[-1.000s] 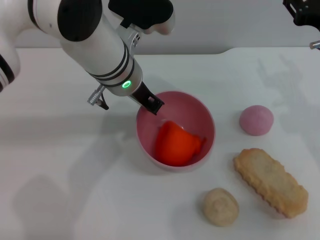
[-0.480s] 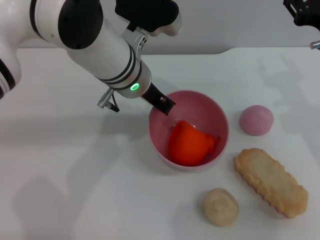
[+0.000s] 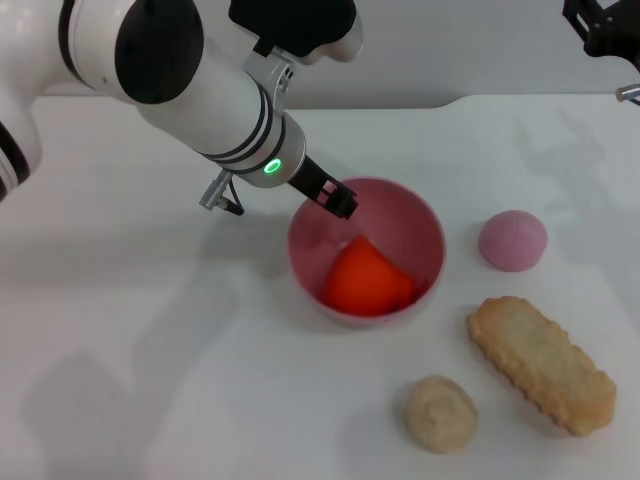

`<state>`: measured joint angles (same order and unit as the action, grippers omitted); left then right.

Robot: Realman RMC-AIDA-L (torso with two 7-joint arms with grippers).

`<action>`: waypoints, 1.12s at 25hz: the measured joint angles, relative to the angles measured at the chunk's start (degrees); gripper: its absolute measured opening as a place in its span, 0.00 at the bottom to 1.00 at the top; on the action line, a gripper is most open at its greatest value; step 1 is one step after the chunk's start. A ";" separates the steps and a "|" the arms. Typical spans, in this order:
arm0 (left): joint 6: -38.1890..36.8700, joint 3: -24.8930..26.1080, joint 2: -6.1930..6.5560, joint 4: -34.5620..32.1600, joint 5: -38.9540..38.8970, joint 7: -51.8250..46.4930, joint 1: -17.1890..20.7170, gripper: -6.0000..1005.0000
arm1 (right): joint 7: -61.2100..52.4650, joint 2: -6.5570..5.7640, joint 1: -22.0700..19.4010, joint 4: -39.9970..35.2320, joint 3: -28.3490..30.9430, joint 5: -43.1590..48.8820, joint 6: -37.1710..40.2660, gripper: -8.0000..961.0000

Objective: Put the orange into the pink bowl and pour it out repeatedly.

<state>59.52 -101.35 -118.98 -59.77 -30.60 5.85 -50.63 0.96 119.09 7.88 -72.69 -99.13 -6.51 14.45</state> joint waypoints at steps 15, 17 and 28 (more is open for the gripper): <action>-18.48 -0.03 0.44 -4.83 11.87 -0.15 5.36 0.78 | -0.13 0.17 -0.58 1.27 0.66 0.00 1.42 0.67; -29.28 -0.09 0.48 -6.89 15.79 -0.22 9.66 0.79 | -0.35 0.20 -1.56 1.27 0.81 0.00 3.08 0.67; -72.28 4.13 0.81 7.82 13.92 -4.63 21.21 0.81 | -7.54 0.03 -6.47 7.63 1.43 -0.28 16.58 0.75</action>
<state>-12.76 -97.22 -118.17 -51.95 -16.68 1.22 -29.42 -6.58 119.12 1.40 -65.07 -97.70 -6.80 31.03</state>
